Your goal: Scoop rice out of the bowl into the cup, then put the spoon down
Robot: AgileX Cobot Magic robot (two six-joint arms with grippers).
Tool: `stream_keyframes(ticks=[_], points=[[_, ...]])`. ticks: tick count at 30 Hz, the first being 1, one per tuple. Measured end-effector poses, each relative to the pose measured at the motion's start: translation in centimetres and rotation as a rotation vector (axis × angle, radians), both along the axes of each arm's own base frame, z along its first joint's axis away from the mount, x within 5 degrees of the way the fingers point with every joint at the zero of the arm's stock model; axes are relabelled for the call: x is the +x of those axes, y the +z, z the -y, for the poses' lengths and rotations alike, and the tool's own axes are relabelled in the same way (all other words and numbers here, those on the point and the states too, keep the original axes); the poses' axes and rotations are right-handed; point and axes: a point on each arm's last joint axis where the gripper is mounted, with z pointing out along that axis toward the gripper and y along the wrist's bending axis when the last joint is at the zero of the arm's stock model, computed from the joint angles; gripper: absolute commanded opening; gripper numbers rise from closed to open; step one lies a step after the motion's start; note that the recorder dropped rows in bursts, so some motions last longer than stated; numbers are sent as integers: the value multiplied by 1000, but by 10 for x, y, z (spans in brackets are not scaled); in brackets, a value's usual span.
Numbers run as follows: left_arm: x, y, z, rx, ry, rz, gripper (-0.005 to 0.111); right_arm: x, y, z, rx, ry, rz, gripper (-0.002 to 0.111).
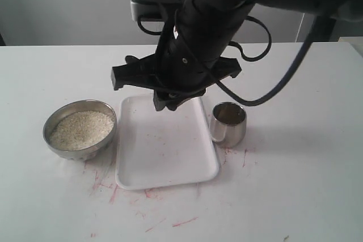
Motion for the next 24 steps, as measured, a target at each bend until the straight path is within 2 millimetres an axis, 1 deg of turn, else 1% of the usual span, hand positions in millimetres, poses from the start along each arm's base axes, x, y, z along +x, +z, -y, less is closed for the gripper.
stream_keyframes(ticks=[4,9,10,12,24], points=[[0,0,0,0,0,0,14,11,-14,3,-79,-77,16,0],[0,0,0,0,0,0,14,24,-44,-5,-110,-107,-33,0],[0,0,0,0,0,0,14,26,-53,-7,-123,-108,-53,0],[0,0,0,0,0,0,14,30,-63,-10,-133,-107,-66,0],[0,0,0,0,0,0,14,39,-94,-17,-162,-105,-103,0]])
